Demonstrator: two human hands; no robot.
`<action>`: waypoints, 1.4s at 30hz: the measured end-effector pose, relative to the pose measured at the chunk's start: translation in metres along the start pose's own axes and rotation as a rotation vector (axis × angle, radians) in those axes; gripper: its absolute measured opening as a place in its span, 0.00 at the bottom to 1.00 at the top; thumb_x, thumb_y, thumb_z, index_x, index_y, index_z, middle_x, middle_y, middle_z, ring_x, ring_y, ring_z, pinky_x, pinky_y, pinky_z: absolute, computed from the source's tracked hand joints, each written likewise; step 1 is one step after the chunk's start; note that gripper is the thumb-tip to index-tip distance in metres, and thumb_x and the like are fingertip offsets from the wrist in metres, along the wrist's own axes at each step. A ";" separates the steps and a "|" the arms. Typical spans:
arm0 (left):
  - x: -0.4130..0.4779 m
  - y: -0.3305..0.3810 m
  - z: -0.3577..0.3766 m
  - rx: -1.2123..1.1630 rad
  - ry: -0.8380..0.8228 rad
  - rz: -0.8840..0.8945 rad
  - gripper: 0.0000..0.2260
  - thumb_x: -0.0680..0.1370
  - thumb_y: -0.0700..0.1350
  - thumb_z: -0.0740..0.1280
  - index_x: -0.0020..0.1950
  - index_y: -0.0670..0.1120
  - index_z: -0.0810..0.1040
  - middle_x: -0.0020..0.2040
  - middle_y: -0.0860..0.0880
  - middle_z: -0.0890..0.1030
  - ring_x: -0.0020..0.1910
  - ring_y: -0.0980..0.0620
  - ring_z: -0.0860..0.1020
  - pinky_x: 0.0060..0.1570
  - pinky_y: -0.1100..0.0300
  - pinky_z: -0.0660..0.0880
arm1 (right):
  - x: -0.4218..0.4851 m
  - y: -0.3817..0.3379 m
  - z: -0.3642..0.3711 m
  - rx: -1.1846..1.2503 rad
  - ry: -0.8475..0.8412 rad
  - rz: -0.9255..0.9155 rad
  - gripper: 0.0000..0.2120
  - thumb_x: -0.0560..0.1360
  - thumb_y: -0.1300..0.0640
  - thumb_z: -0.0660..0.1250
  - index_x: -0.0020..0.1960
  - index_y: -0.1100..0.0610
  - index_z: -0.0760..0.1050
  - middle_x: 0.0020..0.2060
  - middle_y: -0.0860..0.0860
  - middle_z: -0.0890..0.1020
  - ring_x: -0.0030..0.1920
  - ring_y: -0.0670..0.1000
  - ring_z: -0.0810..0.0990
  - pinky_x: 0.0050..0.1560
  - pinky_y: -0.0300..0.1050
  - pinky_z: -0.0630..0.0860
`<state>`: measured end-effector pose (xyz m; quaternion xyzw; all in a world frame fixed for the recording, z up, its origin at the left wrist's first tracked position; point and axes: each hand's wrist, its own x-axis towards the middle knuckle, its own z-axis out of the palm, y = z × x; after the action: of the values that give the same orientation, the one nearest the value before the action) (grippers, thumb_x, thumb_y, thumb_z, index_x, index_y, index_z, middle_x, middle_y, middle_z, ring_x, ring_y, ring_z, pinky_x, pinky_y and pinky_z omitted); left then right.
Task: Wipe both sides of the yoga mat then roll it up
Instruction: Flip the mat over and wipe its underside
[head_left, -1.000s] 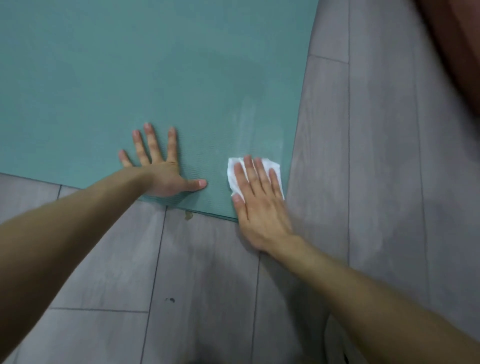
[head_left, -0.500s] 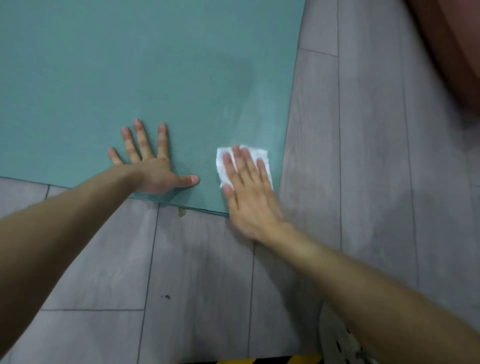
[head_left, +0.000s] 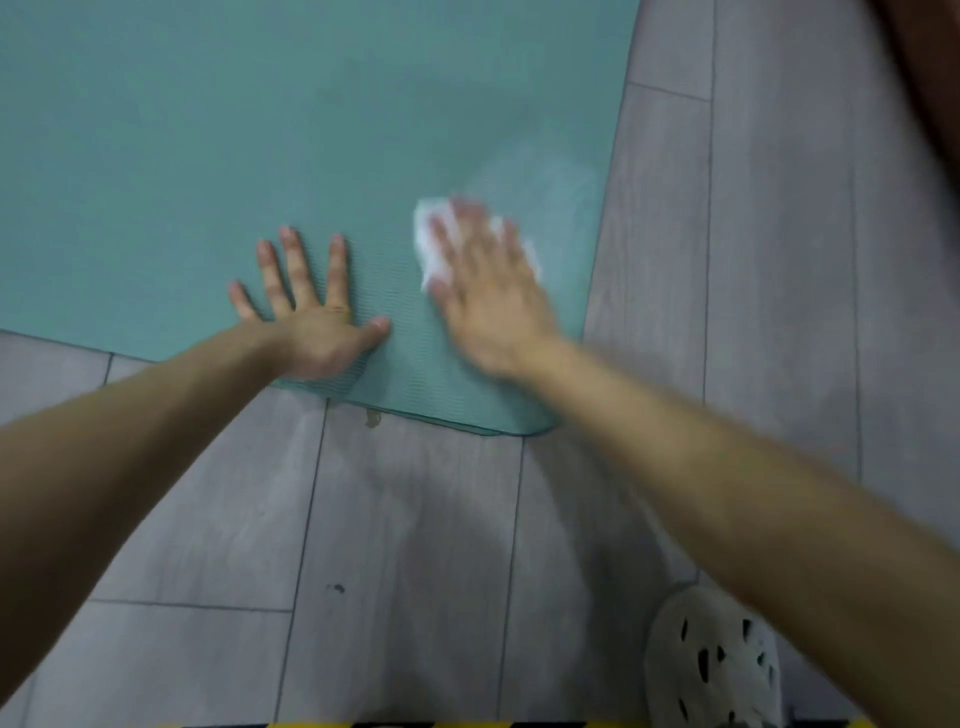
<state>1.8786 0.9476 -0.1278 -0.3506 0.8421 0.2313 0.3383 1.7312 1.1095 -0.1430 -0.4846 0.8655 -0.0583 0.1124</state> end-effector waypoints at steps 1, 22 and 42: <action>0.001 -0.001 0.002 -0.024 0.032 0.003 0.43 0.80 0.72 0.54 0.79 0.63 0.24 0.77 0.46 0.19 0.78 0.41 0.22 0.76 0.30 0.32 | -0.039 -0.023 0.009 -0.008 -0.024 -0.110 0.30 0.88 0.44 0.45 0.87 0.53 0.44 0.86 0.53 0.45 0.85 0.52 0.40 0.83 0.57 0.40; -0.003 -0.050 -0.019 0.066 0.287 0.039 0.58 0.56 0.88 0.59 0.80 0.72 0.37 0.85 0.45 0.39 0.84 0.43 0.35 0.75 0.29 0.33 | -0.038 0.002 -0.004 -0.064 -0.104 -0.169 0.29 0.87 0.46 0.45 0.86 0.47 0.42 0.86 0.49 0.45 0.85 0.50 0.41 0.84 0.56 0.42; -0.004 -0.061 -0.042 0.058 -0.087 0.048 0.79 0.51 0.73 0.82 0.69 0.65 0.14 0.72 0.42 0.14 0.73 0.36 0.17 0.71 0.22 0.35 | 0.077 -0.034 0.000 -0.032 0.050 0.089 0.31 0.85 0.47 0.45 0.87 0.51 0.46 0.86 0.53 0.47 0.85 0.54 0.44 0.84 0.60 0.40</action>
<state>1.9093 0.8839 -0.1066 -0.3098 0.8413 0.2298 0.3788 1.7200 1.0259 -0.1465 -0.4457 0.8896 -0.0513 0.0855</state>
